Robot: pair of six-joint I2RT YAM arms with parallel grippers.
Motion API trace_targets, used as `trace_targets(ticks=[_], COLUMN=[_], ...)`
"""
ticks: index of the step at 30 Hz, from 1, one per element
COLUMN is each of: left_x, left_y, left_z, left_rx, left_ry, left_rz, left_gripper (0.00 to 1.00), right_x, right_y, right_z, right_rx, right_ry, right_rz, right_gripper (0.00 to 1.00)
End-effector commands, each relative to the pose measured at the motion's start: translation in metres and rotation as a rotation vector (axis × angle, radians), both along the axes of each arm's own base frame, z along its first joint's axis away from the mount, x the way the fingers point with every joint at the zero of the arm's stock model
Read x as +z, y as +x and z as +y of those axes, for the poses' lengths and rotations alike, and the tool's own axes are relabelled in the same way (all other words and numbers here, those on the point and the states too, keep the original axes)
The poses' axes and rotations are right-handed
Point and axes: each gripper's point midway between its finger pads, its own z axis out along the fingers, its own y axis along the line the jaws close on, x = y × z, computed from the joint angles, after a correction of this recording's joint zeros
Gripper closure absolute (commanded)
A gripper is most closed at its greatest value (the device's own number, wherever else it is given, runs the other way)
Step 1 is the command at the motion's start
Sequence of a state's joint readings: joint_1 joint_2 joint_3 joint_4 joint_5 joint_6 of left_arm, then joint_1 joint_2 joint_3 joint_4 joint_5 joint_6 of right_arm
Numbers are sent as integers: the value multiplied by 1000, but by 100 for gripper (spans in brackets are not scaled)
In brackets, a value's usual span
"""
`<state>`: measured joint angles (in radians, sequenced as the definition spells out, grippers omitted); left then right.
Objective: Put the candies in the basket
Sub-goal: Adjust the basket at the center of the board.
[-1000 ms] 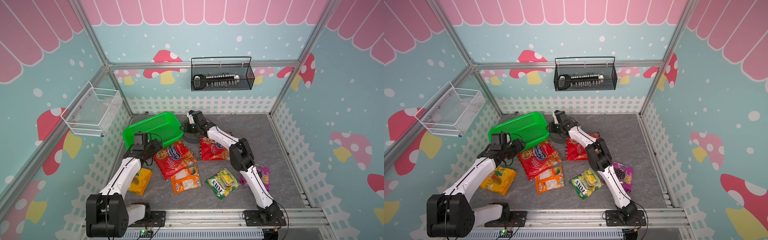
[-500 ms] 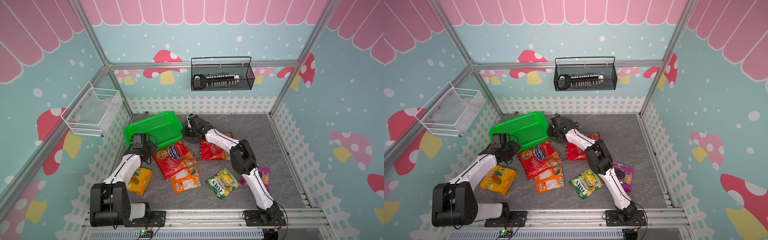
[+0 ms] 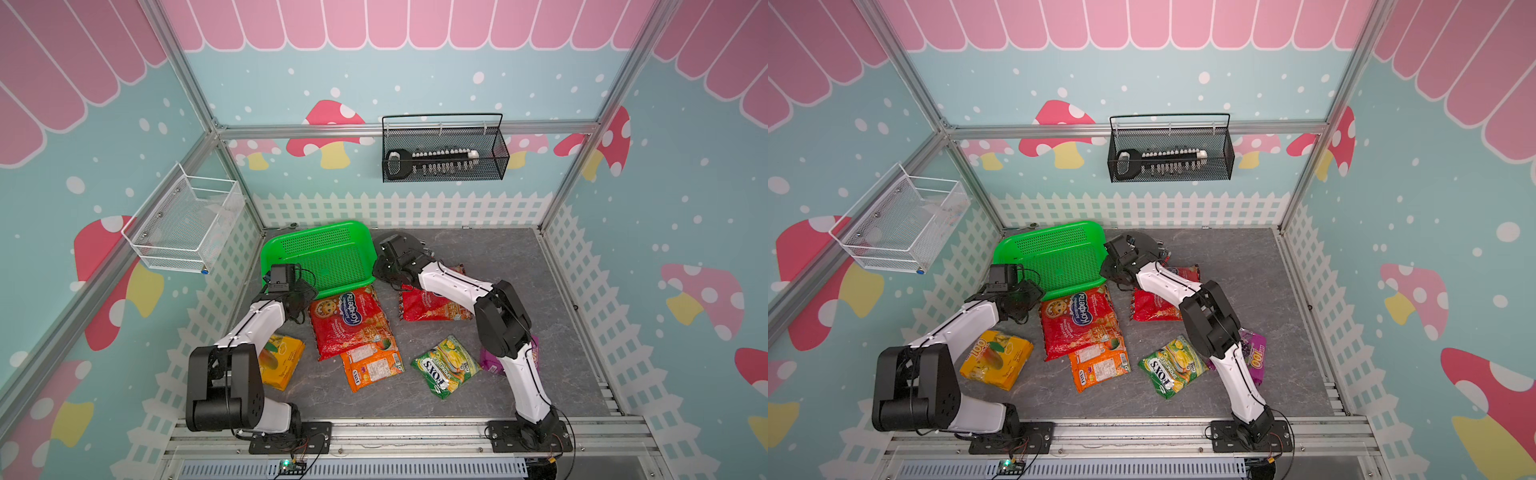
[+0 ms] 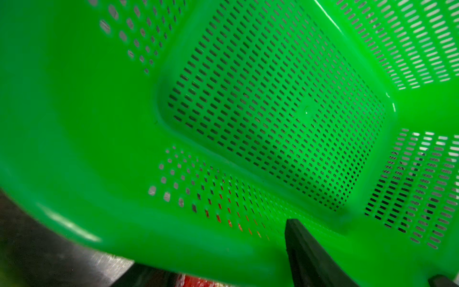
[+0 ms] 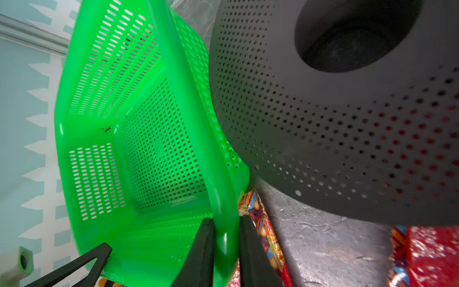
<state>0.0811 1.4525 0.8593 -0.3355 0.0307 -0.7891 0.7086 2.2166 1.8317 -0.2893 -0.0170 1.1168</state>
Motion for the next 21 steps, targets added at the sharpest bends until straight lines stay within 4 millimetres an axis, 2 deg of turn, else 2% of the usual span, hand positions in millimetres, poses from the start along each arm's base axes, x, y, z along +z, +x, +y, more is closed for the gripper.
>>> trace_targets(ticks=[1,3,9,13,16,21], left_x=[11,14,22,24,22,22], left_y=[13,16,17,16,17,18], left_z=[5,6,9,11,10,10], left_rx=[3,0,10,9,2,2], left_ry=[15,19,40,54,53,50], left_rz=[-39,-46,-66,-69,-66,-64], left_gripper=[32,32,32,32,31,31], right_x=[8,8,5,4,-1,-10], right_y=[-3,-4,4,12,16,14], right_z=[-18,-15,17,25,27,13], right_rx=[-83,-90,-10,-40,-84,-207], right_ry=[-21,4,67,100,122,118], right_rz=[21,34,48,61,90,146], right_gripper=[91,91,92,95,100,100])
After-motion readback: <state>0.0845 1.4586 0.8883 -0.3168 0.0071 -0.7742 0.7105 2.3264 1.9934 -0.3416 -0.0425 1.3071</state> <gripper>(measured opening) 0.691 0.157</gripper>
